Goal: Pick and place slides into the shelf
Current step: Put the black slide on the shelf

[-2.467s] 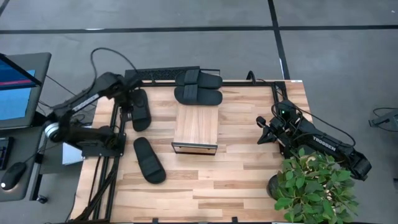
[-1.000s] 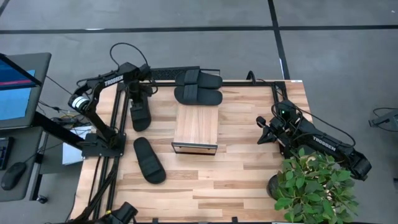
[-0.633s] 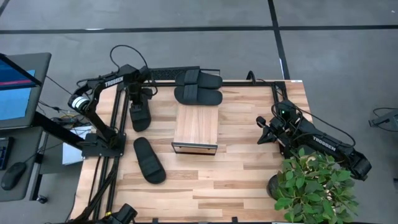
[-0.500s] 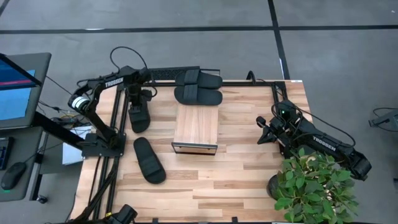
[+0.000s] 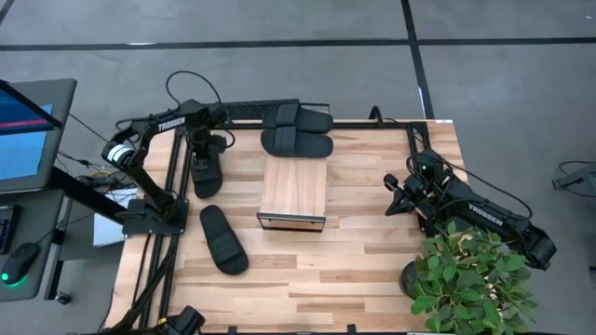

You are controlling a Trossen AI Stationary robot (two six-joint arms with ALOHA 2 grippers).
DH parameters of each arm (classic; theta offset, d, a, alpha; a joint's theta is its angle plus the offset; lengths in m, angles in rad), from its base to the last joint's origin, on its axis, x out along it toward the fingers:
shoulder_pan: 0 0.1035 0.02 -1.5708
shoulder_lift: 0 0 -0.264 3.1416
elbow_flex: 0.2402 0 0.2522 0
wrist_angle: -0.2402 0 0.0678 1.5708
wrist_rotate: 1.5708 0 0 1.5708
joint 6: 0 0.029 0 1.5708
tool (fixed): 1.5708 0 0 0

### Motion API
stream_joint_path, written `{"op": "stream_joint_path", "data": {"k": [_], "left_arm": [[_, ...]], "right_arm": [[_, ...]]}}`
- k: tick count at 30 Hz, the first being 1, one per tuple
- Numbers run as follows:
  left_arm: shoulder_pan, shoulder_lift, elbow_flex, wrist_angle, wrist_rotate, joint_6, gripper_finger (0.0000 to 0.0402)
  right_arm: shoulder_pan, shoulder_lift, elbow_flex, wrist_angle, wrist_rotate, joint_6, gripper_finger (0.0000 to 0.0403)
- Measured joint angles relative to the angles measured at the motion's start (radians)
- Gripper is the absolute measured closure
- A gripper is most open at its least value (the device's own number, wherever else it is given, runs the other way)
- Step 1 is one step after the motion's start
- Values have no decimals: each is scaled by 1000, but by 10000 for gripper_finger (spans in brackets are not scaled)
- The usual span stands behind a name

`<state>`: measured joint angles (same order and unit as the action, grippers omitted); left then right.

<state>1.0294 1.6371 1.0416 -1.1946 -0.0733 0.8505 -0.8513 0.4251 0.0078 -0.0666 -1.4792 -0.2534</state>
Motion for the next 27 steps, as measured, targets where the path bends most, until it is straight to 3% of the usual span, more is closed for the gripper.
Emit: {"op": "stream_joint_path", "data": {"k": [16,27], "left_arm": [[1,0,57,-63,2,1,313],[10,0,58,-76,96,-34,313]], "right_arm": [[0,0,0,0,0,0,403],[0,0,0,0,0,0,403]]}}
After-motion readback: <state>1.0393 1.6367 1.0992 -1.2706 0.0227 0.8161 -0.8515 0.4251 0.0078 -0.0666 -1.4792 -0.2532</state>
